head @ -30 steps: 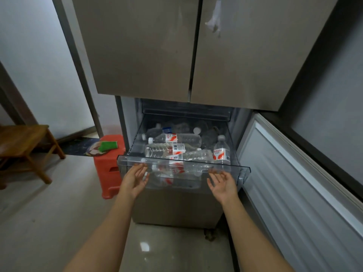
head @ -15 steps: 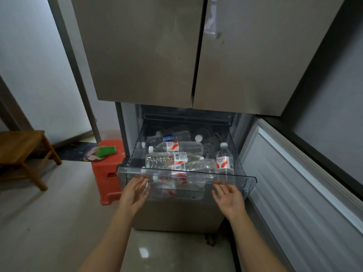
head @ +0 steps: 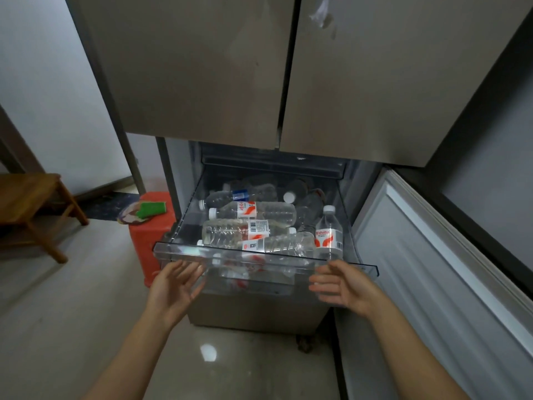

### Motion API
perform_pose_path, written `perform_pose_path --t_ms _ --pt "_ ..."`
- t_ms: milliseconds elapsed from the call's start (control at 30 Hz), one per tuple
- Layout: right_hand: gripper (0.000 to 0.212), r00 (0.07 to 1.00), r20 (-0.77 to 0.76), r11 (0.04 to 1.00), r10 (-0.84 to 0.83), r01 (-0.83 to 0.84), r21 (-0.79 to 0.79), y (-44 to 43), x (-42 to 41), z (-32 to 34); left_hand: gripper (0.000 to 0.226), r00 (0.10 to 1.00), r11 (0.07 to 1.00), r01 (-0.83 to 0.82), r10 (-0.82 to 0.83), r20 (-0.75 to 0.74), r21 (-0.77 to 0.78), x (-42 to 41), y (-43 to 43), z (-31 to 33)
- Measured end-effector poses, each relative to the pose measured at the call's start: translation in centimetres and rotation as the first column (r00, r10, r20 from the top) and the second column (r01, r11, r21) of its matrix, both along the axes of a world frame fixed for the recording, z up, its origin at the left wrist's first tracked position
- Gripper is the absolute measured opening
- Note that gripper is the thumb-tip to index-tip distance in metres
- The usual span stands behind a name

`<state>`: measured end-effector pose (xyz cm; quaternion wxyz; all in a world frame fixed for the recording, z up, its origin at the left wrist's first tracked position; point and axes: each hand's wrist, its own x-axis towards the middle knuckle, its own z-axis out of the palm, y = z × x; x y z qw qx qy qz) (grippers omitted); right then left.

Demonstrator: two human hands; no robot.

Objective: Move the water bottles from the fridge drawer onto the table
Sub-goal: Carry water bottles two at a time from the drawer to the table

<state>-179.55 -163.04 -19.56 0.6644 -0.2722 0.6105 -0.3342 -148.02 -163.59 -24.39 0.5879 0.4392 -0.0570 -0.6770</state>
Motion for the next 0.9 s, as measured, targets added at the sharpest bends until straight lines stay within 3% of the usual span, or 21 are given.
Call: perform_pose_path --t_ms 33,100,167,233,367,467,600,667,767,833,900 --pt "0.026 1.0 -0.018 0.999 0.001 -0.002 -0.048 -0.4 0.0 0.4 0.017 0.998 1.0 0.009 -0.009 0.06 -0.002 -0.2 0.3 0.2" --pt "0.02 1.0 -0.03 0.991 0.003 -0.007 -0.133 -1.2 0.3 1.2 0.014 0.932 1.0 0.022 -0.016 0.361 -0.012 -0.7 0.9 0.9" --pt "0.018 0.998 -0.048 0.978 0.033 -0.043 -0.205 -2.1 0.7 2.0 0.015 0.714 0.995 0.04 0.034 0.699 -0.089 -1.1 1.4 2.2" --pt "0.016 0.992 -0.114 0.96 0.053 -0.082 -0.266 -3.0 1.3 2.7 0.02 0.467 0.978 0.122 0.093 0.879 -0.168 -1.1 1.4 3.6" --pt "0.011 0.957 -0.286 0.915 0.051 -0.16 -0.371 -5.6 3.2 3.2 0.023 0.092 0.956 0.23 0.165 0.982 -0.182 -0.1 -0.3 5.0" --pt "0.012 0.893 -0.438 0.838 0.106 -0.317 -0.444 -7.6 4.9 3.4 0.024 -0.193 0.956 0.28 0.141 0.971 -0.083 1.6 -2.7 4.5" --pt "0.018 0.744 -0.647 0.705 0.168 -0.55 -0.448 -10.1 7.3 3.6 0.026 -0.407 0.939 0.341 0.109 0.907 0.04 3.3 -5.5 3.5" --pt "0.02 0.643 -0.745 0.654 0.181 -0.644 -0.397 -11.5 8.6 3.5 0.028 -0.441 0.93 0.361 0.101 0.892 0.073 3.9 -6.8 3.2" --pt "0.025 0.465 -0.868 0.596 0.173 -0.751 -0.283 -14.1 10.9 2.8 0.028 -0.383 0.928 0.355 0.032 0.923 0.116 5.0 -8.0 2.7" --pt "0.027 0.346 -0.926 0.547 0.155 -0.81 -0.211 -16.3 12.5 2.3 0.033 -0.306 0.924 0.361 -0.01 0.952 0.126 5.7 -8.0 1.8" --pt "0.027 0.249 -0.958 0.511 0.145 -0.848 -0.143 -18.6 14.0 2.1 0.057 -0.172 0.918 0.382 -0.043 0.984 0.107 5.8 -7.4 0.9"
